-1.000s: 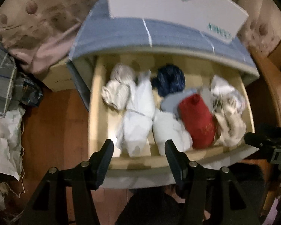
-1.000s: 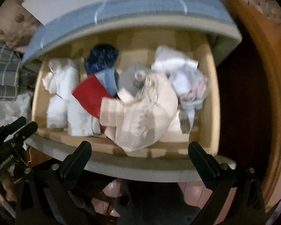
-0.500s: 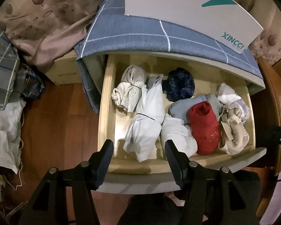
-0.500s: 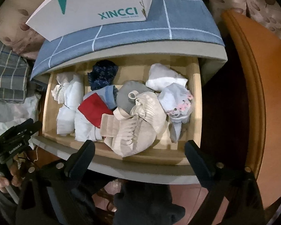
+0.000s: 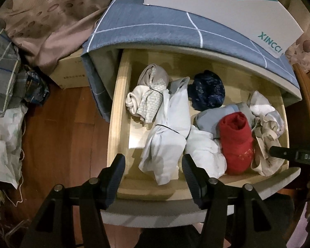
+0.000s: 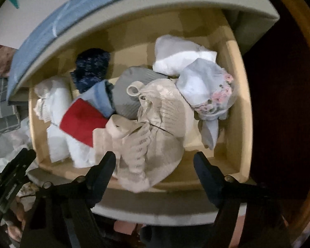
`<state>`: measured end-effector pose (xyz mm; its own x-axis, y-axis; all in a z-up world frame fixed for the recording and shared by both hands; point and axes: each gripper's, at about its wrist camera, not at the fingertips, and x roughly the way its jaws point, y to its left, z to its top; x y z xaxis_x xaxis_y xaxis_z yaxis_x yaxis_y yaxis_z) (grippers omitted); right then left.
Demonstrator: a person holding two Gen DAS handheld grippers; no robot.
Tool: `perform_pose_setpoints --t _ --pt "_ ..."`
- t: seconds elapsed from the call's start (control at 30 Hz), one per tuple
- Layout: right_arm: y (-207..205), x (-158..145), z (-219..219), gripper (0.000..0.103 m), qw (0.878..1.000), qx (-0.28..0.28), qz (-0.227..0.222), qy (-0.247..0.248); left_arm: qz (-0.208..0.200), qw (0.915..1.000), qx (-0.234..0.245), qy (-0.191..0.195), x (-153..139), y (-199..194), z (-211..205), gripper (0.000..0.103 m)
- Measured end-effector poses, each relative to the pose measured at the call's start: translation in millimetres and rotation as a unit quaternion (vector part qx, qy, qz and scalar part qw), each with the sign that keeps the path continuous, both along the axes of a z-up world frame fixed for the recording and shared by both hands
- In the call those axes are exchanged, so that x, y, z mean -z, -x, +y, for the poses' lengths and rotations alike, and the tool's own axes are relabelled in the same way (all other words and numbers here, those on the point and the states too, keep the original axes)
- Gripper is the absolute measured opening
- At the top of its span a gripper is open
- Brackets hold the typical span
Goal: Take underwear out of drawer
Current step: 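Grasp the cream lace bra with the right tool while the left tool grasps the white rolled underwear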
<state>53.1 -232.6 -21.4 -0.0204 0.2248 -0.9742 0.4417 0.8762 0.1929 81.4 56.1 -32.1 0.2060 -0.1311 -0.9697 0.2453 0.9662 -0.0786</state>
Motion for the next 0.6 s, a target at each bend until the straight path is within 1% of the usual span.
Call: perform_pose_setpoints --t 0.13,0.3,0.47,0.53,0.6 --pt "-2 14 2 0.070 1.000 0.010 0.013 0.008 0.006 1.0000 -0.003 0.003 5 -4 0 0.058" --pt "-2 25 5 0.070 1.000 0.016 0.010 0.008 0.014 0.9999 -0.004 0.006 12 -7 -2 0.058" --pt "-2 37 7 0.071 0.999 0.029 0.009 -0.010 0.020 0.9998 -0.001 0.004 18 -9 -7 0.058" --pt "0 39 7 0.068 0.999 0.029 0.005 -0.014 0.022 0.9998 0.000 0.003 19 -10 -9 0.058" --pt "0 39 12 0.065 1.000 0.018 -0.005 -0.008 0.023 0.9997 0.000 0.003 20 -11 -10 0.058"
